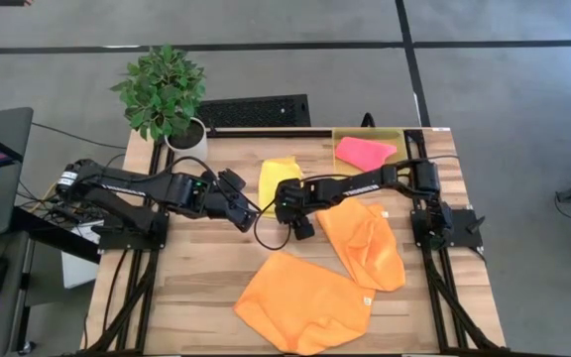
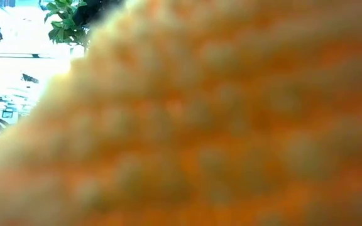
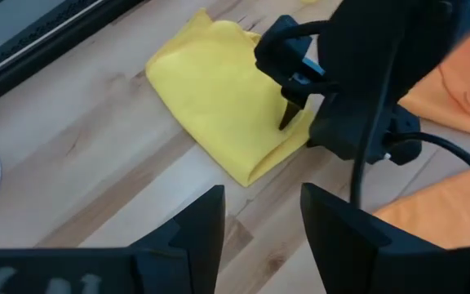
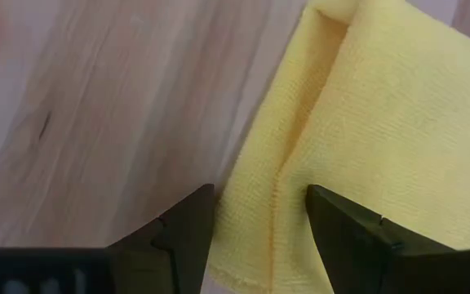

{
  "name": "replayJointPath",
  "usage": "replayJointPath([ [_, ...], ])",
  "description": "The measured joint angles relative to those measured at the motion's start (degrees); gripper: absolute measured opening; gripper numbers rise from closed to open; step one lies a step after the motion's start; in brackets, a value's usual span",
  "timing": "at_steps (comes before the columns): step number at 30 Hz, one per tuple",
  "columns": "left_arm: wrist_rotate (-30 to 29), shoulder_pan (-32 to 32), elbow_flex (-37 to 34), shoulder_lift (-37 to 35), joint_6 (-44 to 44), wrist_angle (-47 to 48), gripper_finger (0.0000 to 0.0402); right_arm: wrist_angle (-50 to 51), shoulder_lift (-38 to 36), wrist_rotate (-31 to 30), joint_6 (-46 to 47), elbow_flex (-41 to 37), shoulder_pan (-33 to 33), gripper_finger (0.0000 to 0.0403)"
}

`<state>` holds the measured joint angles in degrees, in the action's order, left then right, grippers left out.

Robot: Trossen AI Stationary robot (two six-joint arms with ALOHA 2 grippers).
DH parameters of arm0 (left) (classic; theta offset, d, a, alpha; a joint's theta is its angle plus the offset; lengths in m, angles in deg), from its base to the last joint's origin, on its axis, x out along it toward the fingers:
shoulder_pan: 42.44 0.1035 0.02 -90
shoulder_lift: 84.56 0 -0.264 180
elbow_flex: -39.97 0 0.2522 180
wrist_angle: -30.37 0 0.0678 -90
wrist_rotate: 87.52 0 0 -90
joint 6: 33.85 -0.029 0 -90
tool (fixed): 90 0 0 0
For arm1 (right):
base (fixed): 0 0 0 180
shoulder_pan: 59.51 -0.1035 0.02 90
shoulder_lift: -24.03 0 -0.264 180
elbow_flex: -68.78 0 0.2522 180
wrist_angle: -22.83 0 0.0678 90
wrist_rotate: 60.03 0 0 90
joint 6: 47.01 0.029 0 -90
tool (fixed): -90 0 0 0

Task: Fold microfiber towels
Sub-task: Put the folded yellow microfiber towel into the yellow bin

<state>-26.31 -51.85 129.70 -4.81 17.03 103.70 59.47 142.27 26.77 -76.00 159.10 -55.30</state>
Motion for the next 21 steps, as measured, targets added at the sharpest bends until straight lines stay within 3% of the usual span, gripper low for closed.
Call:
replayJointPath([
  [8, 0.0, 0.0, 0.0, 0.0, 0.0, 0.1, 0.0154, 0.8, 0.0, -6.6, 3.5, 0.0, 0.1, 0.0221],
  [12, 0.0, 0.0, 0.0, 0.0, 0.0, 0.1, 0.0154, 1.7, 0.0, -7.8, 4.2, 0.0, 0.6, 0.02],
  [15, 0.0, 0.0, 0.0, 0.0, -0.2, 0.1, 0.0154, 2.0, 0.1, -8.1, 4.6, 0.0, 0.6, 0.0157],
  [21, 0.0, 0.0, 0.0, 0.0, -0.2, 0.1, 0.0154, 3.7, 0.2, -7.7, 4.5, 0.0, 0.7, 0.0026],
])
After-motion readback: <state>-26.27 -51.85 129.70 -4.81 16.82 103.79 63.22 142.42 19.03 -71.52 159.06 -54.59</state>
